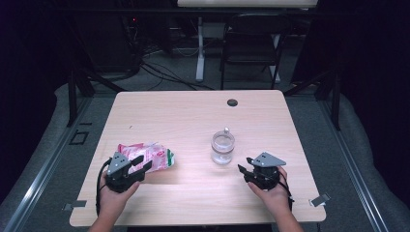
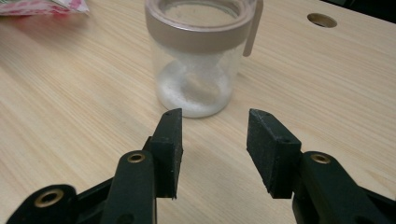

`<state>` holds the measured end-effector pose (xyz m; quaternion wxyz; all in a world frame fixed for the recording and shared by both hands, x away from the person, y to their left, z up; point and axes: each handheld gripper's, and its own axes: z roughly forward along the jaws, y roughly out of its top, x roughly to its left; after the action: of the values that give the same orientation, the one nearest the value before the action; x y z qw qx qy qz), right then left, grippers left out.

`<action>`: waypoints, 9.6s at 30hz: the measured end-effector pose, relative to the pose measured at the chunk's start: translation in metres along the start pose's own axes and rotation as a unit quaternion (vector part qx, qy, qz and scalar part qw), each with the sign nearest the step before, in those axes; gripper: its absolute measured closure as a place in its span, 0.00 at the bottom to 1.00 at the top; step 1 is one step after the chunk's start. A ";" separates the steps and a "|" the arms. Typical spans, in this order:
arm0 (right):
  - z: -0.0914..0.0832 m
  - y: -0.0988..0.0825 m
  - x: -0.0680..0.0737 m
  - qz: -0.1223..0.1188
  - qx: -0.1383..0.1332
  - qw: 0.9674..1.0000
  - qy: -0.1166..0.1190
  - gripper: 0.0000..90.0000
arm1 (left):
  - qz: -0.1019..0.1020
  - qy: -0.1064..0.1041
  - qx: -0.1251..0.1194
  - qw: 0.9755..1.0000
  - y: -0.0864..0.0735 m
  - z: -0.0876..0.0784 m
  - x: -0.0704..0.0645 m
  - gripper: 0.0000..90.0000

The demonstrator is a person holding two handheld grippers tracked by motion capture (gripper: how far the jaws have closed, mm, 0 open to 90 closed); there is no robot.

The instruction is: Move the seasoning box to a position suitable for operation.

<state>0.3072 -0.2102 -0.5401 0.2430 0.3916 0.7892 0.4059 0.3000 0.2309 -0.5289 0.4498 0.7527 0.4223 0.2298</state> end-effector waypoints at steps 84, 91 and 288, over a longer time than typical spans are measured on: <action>0.001 0.013 0.020 0.003 0.029 0.999 0.021 0.83 | 0.055 -0.137 0.066 0.987 0.042 0.074 -0.096 0.90; 0.028 0.008 0.011 0.020 0.035 0.998 0.038 0.83 | 0.043 -0.140 0.061 0.987 0.024 0.064 -0.087 0.82; -0.054 0.046 0.081 0.000 0.029 0.998 0.053 0.53 | 0.085 -0.235 0.029 0.968 0.078 0.052 -0.135 0.64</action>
<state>0.2417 -0.1514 -0.4769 0.1892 0.3767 0.8122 0.4033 0.2987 0.0735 -0.4815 0.4934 0.8314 0.2455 0.0713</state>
